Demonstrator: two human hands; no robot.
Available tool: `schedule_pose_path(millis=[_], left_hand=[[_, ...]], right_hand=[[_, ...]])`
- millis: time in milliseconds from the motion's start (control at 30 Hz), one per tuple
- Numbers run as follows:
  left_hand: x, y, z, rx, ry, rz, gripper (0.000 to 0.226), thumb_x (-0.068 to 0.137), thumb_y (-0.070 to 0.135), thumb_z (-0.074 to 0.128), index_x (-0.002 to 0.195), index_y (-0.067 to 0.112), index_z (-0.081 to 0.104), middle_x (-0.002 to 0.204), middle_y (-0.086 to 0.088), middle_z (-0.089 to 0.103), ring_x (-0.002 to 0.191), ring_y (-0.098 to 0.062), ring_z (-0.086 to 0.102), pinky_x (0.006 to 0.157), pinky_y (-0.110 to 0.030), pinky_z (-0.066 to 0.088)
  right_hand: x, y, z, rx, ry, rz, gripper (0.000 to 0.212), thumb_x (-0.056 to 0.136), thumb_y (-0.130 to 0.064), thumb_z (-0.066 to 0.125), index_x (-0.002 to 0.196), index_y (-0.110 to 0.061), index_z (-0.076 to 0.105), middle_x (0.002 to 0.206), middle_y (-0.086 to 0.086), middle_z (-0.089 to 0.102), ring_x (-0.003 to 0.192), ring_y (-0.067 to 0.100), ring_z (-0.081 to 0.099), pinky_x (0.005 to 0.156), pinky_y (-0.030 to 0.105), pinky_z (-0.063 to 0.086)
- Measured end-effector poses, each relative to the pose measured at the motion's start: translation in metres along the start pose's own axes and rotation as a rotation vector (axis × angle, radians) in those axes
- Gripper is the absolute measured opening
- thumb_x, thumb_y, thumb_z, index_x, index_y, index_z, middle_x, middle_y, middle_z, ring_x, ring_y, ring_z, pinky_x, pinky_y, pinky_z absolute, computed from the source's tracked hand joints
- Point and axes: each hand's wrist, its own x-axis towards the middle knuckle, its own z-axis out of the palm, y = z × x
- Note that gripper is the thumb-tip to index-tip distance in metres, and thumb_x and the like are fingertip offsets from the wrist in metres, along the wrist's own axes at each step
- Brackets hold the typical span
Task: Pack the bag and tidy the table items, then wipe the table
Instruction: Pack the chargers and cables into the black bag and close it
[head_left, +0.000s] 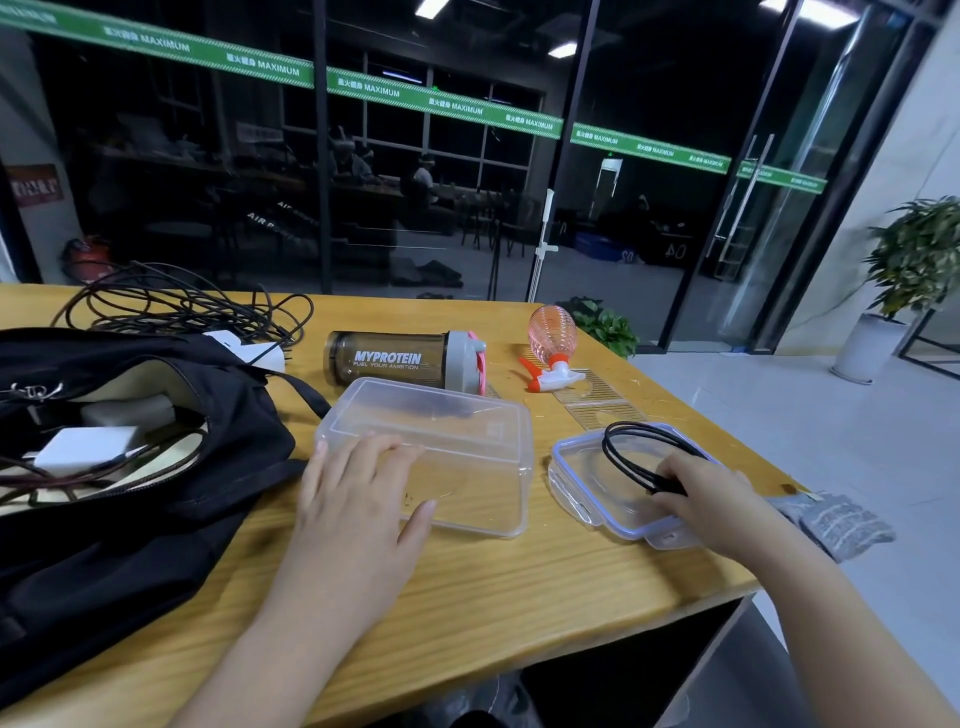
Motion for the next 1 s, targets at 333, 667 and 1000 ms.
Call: schedule_pose_path(millis=[333, 667, 1000], left_hand=[[0.0, -0.003, -0.001, -0.015, -0.014, 0.005, 0.051, 0.081, 0.05, 0.028, 0.119, 0.027, 0.054, 0.118, 0.011, 0.051, 0.117, -0.014, 0.048, 0.11, -0.035, 0.004], [-0.002, -0.002, -0.003, -0.093, 0.0, -0.009, 0.059, 0.078, 0.055, 0.022, 0.122, 0.03, 0.052, 0.127, 0.012, 0.048, 0.13, -0.013, 0.035, 0.113, -0.035, 0.004], [-0.005, -0.008, -0.017, -0.116, 0.042, 0.005, 0.047, 0.08, 0.05, 0.03, 0.115, 0.03, 0.054, 0.123, 0.012, 0.05, 0.122, -0.006, 0.032, 0.111, -0.035, 0.007]], right_hand=[[0.003, 0.005, 0.008, 0.11, 0.21, -0.168, 0.012, 0.089, -0.011, 0.058, 0.088, -0.008, 0.069, 0.084, 0.003, 0.058, 0.08, 0.02, 0.047, 0.068, 0.032, 0.036], [0.004, -0.008, -0.005, 0.054, 0.627, -0.225, 0.017, 0.072, 0.001, 0.077, 0.088, -0.004, 0.074, 0.078, 0.011, 0.064, 0.07, 0.034, 0.059, 0.06, 0.034, 0.044], [-0.008, -0.076, -0.048, 0.201, 0.937, -0.488, 0.016, 0.08, -0.009, 0.061, 0.089, -0.002, 0.072, 0.082, 0.01, 0.063, 0.069, 0.031, 0.055, 0.062, 0.031, 0.045]])
